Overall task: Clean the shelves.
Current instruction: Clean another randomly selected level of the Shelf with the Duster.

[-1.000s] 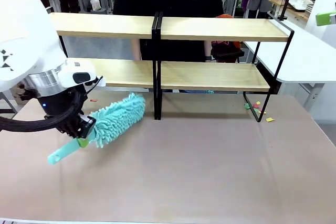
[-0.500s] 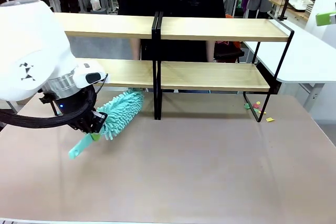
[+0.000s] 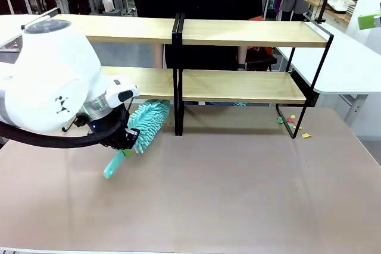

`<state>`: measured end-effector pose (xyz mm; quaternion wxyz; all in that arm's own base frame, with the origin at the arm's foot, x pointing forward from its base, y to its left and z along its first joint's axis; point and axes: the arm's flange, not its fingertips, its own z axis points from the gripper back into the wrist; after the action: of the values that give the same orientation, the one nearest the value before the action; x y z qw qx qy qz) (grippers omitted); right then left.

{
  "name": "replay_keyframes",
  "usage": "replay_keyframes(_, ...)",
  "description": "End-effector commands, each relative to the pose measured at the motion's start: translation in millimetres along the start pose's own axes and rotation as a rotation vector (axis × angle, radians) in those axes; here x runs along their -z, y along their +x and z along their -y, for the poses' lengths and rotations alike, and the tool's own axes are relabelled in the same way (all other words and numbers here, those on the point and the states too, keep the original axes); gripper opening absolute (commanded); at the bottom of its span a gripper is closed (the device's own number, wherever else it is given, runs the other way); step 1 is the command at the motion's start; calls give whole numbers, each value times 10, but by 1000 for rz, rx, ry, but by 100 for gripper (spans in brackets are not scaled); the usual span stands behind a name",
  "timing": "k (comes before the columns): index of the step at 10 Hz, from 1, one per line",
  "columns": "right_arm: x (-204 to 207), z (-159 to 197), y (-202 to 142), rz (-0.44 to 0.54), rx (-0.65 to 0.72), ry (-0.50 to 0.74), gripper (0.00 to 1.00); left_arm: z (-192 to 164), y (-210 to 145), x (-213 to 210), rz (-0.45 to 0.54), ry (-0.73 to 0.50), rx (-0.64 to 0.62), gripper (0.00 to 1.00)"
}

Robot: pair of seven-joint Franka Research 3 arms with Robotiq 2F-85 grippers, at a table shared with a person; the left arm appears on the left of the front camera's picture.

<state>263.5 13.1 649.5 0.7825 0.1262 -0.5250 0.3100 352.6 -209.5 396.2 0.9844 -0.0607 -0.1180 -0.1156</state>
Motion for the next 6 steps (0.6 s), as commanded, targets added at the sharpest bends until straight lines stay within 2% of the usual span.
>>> replay_keyframes(1,-2,9,5,5,1,4,100,-105,-250,292,28,9,-54,0)
replay_keyframes(2,-2,9,5,5,1,4,100,-105,-199,368,54,30,-76,0)
replay_keyframes(3,-2,9,5,5,1,4,100,-107,-163,455,29,38,-73,0)
replay_keyframes(6,-2,9,5,5,1,4,100,-219,-163,498,4,167,-124,0)
